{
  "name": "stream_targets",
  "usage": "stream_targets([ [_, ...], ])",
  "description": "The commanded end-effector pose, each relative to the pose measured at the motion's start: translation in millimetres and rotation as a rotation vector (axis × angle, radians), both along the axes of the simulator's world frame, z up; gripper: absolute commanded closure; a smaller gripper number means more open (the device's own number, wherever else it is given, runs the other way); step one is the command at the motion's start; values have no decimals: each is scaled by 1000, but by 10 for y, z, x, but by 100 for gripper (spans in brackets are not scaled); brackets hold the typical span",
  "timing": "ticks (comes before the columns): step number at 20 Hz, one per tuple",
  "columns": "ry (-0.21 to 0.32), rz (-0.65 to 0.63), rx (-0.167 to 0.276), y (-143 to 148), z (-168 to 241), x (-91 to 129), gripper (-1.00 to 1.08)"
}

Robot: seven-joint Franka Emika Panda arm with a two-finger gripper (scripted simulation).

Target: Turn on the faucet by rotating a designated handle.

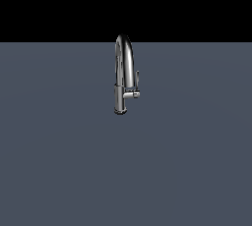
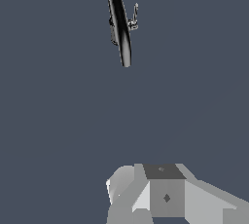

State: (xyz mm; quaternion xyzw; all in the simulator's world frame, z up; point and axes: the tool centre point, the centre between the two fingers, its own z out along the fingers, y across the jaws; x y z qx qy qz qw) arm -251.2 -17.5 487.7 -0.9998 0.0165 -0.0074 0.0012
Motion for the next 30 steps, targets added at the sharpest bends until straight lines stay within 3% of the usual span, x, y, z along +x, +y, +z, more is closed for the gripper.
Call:
stream_targets([
  [1,0,0,0,0,0,0,108],
  [14,54,-43,45,32,-23,228,108],
  [30,253,-201,210,76,-199,1055,108],
])
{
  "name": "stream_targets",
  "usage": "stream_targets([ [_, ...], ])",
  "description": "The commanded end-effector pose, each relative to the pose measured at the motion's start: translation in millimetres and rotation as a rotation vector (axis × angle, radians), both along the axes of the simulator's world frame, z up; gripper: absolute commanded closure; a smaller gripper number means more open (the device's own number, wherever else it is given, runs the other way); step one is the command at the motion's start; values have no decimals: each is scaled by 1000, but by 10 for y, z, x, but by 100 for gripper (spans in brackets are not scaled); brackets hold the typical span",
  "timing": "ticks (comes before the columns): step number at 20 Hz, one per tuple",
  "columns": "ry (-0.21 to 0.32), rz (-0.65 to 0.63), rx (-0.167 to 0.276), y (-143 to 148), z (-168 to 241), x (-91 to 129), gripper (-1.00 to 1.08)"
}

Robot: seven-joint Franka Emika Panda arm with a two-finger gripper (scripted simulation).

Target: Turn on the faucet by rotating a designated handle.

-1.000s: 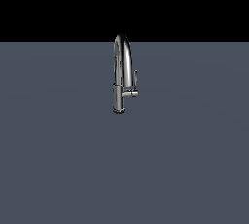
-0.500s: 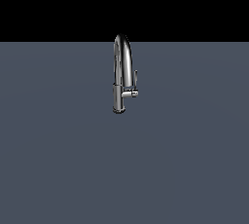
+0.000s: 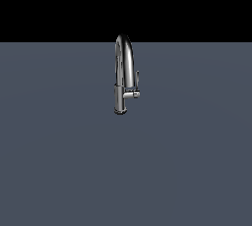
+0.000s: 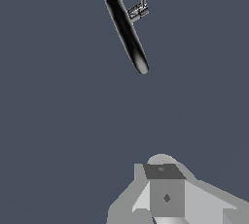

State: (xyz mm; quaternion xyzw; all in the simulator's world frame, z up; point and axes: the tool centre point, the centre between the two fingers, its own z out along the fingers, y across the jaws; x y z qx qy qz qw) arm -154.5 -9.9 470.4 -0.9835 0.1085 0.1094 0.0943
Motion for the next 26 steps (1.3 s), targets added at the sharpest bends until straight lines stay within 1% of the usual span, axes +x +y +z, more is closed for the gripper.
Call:
stream_targets([
  [1,35,-28,29,0,-44,144,108],
  [14,219,-173,184,-43,-354,859,108],
  [26,393,-309,334,-125,-769,1461,108],
])
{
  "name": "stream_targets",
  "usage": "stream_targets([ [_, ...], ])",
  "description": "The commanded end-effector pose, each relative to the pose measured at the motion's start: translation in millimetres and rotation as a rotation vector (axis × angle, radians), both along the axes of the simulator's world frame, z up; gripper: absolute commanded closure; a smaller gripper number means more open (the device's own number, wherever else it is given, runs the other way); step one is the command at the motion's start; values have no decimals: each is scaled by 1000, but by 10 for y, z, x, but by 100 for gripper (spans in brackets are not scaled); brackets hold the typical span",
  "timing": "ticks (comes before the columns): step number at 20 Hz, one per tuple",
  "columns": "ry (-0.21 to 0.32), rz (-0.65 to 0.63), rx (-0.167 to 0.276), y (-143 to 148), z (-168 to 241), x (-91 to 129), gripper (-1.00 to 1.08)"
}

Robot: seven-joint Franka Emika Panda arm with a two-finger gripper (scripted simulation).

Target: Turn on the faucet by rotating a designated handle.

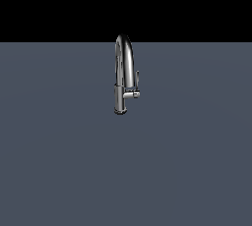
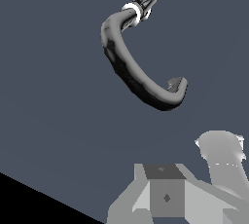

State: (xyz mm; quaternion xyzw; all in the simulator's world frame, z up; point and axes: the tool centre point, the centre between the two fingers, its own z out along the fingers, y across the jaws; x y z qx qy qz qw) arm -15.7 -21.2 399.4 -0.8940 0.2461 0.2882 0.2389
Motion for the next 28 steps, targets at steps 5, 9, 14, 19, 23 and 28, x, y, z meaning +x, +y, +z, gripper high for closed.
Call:
stream_targets([
  [5,97,-76,85,-52,-269,301,108],
  [9,158,-124,137,-85,-452,473,108],
  [14,236,-185,205,-124,-702,673,108],
  [19,316,-248,274,-158,-975,855,108],
  [23,382,-301,331,-180,-1210,987,108],
  [28,467,-370,404,-197,-1528,1135,108],
])
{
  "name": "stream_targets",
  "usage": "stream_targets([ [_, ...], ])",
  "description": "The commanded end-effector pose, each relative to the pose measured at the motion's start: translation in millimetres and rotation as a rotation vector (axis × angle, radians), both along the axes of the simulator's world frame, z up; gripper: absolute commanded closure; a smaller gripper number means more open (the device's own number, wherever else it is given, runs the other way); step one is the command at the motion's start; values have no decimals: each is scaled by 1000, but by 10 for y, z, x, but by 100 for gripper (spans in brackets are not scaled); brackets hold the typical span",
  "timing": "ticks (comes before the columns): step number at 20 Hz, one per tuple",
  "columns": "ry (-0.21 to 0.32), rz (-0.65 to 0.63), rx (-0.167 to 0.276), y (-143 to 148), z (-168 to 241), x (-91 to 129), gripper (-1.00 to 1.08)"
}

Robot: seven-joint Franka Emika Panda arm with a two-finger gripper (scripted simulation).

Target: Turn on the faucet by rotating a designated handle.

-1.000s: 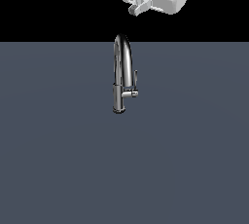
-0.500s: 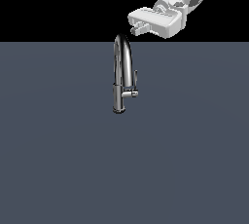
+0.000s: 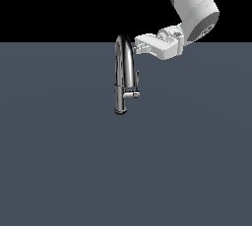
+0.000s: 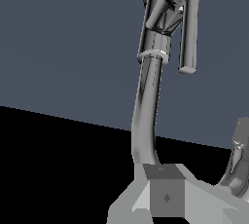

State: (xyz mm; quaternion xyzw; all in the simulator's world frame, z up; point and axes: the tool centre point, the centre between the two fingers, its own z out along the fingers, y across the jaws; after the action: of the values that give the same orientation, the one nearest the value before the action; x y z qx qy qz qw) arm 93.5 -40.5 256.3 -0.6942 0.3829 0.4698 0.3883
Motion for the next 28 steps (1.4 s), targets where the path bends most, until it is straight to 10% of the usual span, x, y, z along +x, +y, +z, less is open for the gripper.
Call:
stream_targets([
  [1,44,-35,38,-5,-165,70,108],
  [14,213,-171,178,27,-838,275,108],
  [28,241,-193,200,40,-953,272,108],
])
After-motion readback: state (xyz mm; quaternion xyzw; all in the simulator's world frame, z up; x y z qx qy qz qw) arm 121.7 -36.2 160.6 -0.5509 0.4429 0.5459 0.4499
